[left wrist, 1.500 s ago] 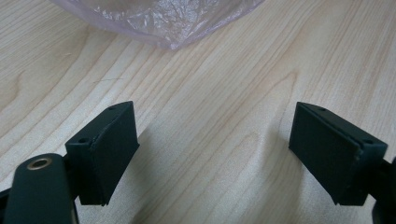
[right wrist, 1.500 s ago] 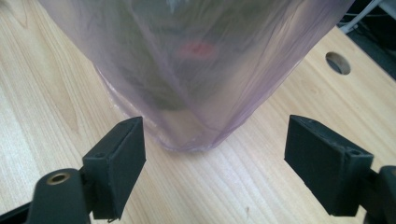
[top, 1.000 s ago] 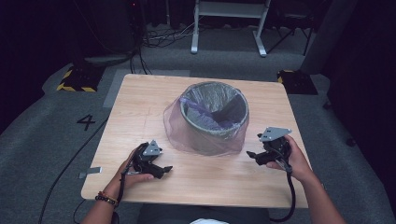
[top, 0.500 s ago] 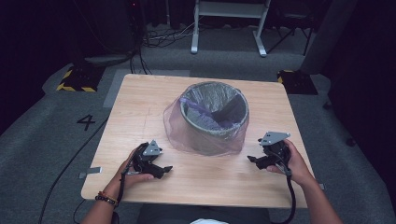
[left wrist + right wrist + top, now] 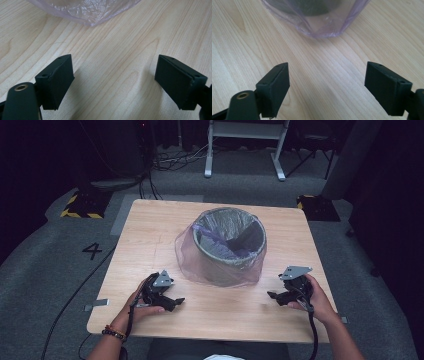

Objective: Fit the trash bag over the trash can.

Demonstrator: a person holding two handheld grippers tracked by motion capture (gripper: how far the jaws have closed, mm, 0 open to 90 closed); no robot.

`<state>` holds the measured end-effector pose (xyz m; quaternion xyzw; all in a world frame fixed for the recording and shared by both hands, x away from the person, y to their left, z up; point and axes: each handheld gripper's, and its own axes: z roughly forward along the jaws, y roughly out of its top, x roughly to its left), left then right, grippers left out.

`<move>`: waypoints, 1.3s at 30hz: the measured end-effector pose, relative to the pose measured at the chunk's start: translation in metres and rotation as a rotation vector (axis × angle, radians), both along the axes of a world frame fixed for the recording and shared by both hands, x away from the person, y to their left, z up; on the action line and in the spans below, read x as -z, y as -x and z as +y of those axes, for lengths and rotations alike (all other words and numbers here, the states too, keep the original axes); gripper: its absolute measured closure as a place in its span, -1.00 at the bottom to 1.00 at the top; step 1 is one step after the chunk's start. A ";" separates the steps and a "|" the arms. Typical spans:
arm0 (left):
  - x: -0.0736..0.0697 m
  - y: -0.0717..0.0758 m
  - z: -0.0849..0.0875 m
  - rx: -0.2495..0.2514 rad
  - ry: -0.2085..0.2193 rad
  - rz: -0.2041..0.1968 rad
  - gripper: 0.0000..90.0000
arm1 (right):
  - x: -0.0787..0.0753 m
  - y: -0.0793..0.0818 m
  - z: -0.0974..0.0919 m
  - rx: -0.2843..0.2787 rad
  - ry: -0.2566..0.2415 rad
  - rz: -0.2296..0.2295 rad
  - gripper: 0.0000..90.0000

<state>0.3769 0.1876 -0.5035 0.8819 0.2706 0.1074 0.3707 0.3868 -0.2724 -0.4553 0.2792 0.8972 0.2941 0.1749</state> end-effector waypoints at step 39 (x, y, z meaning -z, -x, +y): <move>0.000 0.000 0.000 0.000 -0.002 -0.001 -0.66 | 0.040 0.031 -0.059 0.118 -0.127 0.027 -0.57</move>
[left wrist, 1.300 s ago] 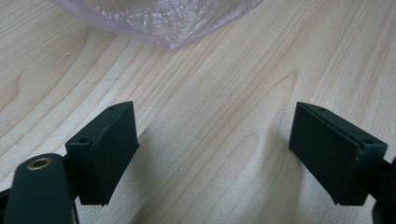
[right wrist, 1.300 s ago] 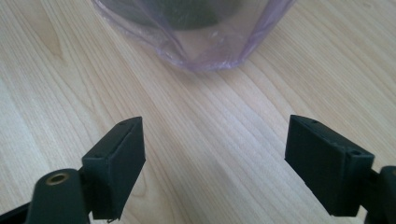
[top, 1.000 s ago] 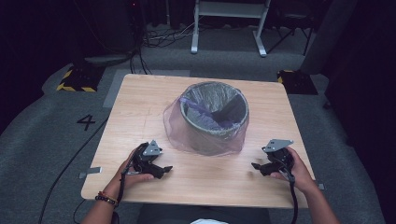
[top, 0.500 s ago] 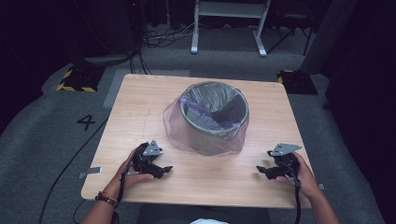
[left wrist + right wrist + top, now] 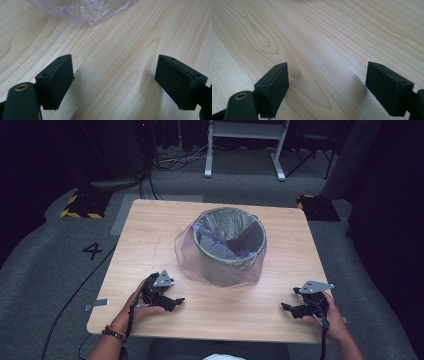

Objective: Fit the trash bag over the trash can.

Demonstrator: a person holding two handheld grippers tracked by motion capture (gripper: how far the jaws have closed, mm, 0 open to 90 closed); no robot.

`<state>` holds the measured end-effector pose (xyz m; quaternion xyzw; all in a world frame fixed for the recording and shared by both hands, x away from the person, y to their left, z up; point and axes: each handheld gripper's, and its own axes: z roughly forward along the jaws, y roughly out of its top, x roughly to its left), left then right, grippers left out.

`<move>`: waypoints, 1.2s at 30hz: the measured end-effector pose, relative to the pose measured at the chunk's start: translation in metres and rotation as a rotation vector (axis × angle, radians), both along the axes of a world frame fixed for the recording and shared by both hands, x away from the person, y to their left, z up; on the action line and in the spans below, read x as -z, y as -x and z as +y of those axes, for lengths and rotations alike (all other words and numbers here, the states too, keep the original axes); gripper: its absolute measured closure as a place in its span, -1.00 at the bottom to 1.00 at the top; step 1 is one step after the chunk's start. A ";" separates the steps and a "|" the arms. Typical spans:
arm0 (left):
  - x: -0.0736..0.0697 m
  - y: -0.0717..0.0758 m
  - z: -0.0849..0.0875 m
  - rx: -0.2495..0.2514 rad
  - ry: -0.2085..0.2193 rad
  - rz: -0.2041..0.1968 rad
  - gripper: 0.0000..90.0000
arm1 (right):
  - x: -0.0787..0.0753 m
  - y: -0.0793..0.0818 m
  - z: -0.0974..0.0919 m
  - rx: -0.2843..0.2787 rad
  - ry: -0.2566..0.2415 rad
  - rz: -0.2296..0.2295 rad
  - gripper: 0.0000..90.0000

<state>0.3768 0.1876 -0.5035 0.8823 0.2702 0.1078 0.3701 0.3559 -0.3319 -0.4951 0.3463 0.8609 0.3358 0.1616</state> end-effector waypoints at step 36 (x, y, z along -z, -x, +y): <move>0.000 0.000 -0.001 -0.004 -0.002 -0.004 -0.68 | 0.008 -0.001 -0.048 0.347 -0.076 -0.033 -0.67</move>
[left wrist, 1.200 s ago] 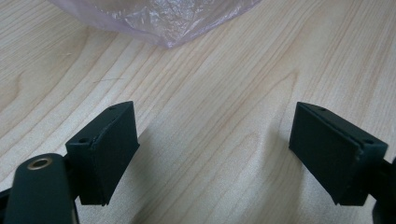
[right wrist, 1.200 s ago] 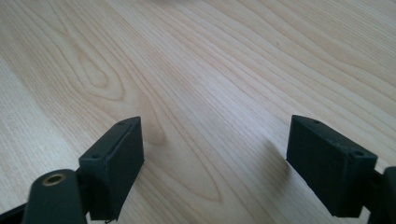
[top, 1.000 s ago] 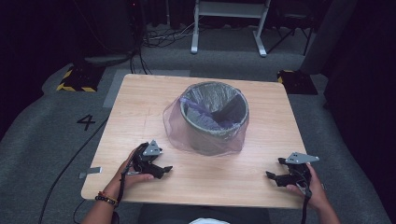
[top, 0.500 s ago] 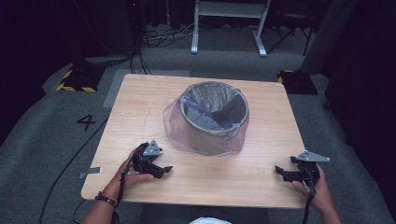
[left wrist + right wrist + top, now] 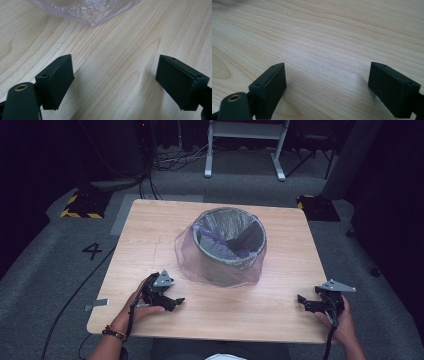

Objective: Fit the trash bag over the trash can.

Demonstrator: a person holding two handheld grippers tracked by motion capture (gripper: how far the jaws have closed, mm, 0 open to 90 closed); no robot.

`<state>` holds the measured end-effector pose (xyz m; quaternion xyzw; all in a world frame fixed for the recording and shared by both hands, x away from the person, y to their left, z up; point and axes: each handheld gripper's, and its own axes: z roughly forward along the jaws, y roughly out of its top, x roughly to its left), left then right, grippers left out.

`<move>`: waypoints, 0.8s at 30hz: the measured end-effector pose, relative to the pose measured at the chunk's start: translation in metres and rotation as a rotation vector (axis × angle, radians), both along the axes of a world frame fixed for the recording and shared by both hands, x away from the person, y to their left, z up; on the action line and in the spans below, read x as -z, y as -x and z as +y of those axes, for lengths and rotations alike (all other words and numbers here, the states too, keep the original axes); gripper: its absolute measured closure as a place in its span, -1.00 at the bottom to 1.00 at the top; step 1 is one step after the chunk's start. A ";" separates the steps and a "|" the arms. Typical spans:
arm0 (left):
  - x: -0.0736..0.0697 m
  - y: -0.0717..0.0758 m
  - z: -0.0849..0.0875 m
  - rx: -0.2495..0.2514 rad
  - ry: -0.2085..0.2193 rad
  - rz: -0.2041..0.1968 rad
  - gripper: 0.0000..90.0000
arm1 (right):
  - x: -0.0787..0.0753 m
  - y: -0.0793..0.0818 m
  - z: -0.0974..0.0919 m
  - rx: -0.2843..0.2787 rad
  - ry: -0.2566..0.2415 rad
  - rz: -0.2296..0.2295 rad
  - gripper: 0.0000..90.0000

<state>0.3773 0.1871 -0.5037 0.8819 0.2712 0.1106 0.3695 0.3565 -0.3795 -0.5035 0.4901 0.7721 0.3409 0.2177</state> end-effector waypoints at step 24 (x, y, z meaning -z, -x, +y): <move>0.000 0.000 0.000 0.000 0.001 0.004 -0.68 | 0.000 0.000 0.000 0.003 -0.001 0.001 -0.67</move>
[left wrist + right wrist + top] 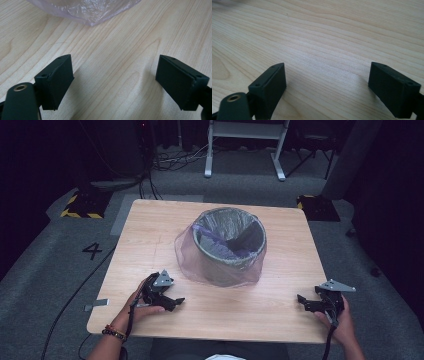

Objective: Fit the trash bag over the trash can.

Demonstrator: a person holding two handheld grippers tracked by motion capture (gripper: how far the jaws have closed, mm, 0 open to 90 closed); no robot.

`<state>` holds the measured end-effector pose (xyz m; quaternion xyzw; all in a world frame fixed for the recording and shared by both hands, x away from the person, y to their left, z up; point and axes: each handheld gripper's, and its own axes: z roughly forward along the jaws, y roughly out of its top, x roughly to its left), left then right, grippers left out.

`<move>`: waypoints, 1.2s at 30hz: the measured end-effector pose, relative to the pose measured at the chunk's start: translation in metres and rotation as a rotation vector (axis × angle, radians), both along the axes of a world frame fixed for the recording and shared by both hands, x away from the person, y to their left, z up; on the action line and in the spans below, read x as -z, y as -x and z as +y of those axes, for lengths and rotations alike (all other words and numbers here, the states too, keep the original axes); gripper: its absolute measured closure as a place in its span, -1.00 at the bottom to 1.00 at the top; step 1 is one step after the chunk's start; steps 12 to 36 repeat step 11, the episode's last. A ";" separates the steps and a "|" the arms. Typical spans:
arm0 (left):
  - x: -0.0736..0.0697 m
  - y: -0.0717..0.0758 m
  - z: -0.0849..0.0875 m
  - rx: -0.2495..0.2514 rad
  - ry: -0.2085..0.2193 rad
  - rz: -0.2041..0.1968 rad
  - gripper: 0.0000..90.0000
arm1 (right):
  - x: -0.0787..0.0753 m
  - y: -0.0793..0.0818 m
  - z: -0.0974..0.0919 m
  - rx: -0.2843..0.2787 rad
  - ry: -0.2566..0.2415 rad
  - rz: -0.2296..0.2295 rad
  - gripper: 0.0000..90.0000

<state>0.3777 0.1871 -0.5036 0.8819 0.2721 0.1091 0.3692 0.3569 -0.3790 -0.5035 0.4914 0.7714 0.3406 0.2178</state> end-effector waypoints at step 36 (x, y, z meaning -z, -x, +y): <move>0.000 -0.001 -0.001 -0.004 -0.003 0.002 -0.68 | 0.000 0.000 0.000 0.000 0.001 0.000 -0.67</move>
